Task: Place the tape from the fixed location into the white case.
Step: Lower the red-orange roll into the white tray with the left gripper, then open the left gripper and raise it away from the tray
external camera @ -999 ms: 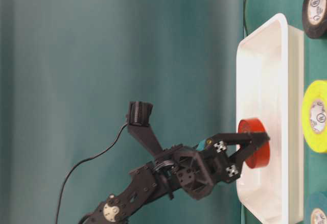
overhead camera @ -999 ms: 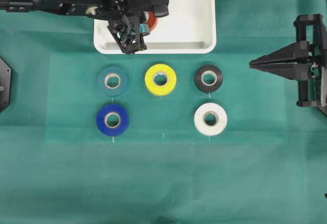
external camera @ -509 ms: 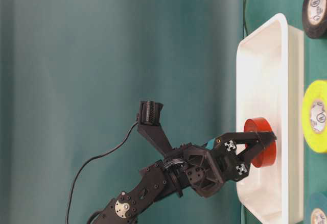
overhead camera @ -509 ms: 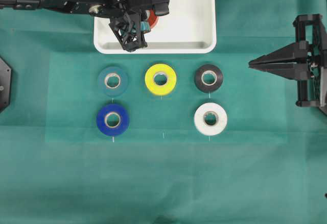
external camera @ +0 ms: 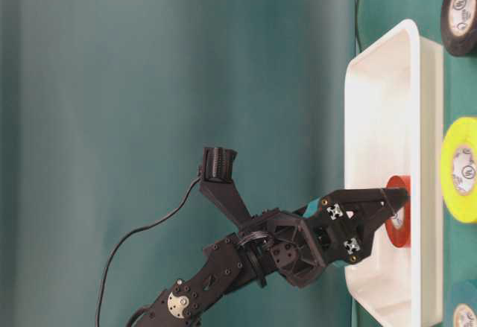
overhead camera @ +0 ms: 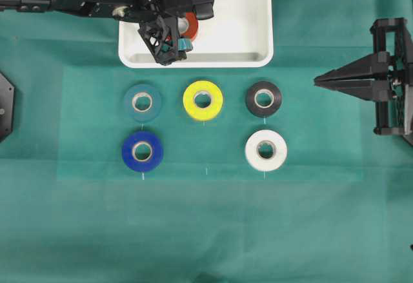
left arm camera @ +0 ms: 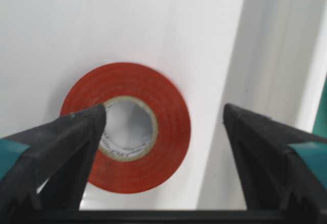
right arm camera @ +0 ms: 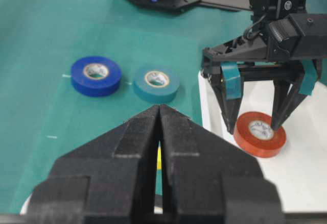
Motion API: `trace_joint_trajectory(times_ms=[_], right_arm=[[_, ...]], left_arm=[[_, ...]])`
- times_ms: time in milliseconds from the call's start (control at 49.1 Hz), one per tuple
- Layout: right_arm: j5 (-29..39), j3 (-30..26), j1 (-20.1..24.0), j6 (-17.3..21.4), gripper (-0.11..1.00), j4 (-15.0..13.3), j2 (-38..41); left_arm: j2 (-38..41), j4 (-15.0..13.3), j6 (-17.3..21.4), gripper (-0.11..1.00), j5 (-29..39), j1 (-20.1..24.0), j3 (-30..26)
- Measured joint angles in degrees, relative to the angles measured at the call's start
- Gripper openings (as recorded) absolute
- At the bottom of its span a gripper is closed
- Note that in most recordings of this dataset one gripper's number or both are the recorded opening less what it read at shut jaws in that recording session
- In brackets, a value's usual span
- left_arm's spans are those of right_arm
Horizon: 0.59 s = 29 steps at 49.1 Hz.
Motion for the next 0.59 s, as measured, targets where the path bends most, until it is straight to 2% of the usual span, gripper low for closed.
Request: trace_joint_trajectory(times_ms=[224,591], right_arm=[[-0.09,0.0,0.0,0.0,0.0,0.0,-0.09],[-0.09,0.09,0.0,0.0,0.0,0.0,-0.09]], left_arm=[[-0.53,0.0,-0.26,0.89,1.49,0.0,-0.09],[-6.77,-0.09,-0.26,0.89,6.86,-0.53,-0.09]])
